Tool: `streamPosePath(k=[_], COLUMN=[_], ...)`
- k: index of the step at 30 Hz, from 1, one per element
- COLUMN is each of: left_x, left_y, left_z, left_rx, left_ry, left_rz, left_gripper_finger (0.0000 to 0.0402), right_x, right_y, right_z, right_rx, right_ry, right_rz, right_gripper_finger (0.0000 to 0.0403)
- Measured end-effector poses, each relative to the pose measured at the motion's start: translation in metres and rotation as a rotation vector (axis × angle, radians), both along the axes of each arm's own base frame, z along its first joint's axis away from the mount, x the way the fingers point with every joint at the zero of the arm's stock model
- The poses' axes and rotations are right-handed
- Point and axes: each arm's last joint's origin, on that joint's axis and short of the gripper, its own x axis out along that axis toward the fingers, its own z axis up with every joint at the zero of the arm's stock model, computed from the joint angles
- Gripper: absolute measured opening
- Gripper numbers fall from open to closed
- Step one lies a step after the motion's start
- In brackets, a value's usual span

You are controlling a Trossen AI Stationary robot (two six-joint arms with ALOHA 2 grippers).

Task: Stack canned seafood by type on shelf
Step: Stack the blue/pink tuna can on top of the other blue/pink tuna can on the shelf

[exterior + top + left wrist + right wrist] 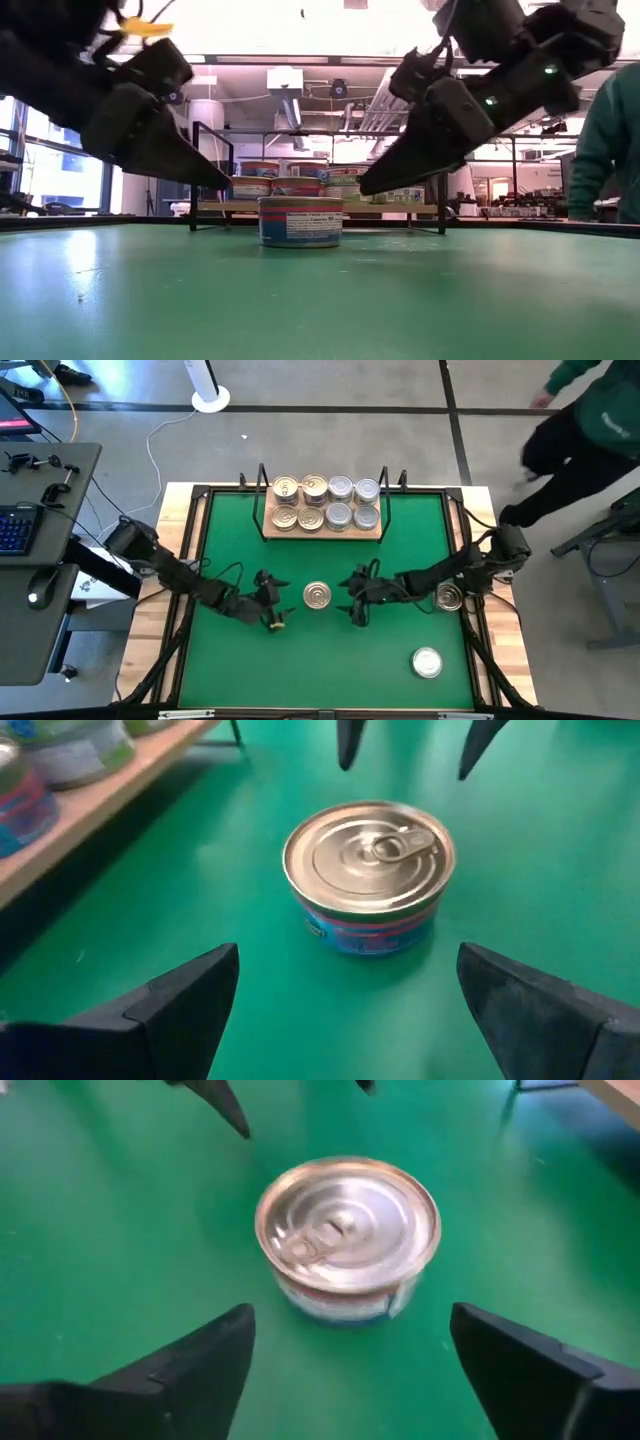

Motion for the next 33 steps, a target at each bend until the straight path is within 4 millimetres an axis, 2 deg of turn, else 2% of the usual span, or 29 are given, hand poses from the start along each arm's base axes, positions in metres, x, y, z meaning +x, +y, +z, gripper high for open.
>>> streamPosePath(k=[3, 10, 18, 24, 27, 33], left_x=[0.006, 0.015, 0.04, 0.067, 0.07, 0.068], left_y=[0.01, 0.024, 0.02, 0.019, 0.018, 0.011], left_z=[-0.001, -0.005, -0.026, -0.043, -0.048, -0.042], left_rx=[0.002, 0.033, 0.141, 0.113, 0.093, 0.073], left_ry=[0.038, 0.056, 0.036, 0.067, 0.081, 0.061], left_rz=[-0.045, -0.074, -0.19, -0.194, -0.17, -0.176], left_gripper_finger=[0.036, 0.036, 0.036, 0.036, 0.0361, 0.036], right_x=[0.006, 0.013, 0.022, 0.036, 0.041, 0.038], right_y=[-0.006, -0.013, -0.014, -0.01, -0.006, 0.0], right_z=[-0.001, -0.012, -0.026, -0.038, -0.041, -0.041], right_rx=[-0.006, -0.03, -0.009, -0.017, -0.04, -0.061], right_ry=[0.003, 0.018, 0.004, 0.037, 0.045, 0.04], right_rz=[0.024, 0.04, 0.061, 0.127, 0.135, 0.134], right_gripper_finger=[0.0345, 0.0348, 0.0348, 0.0349, 0.0347, 0.0315])
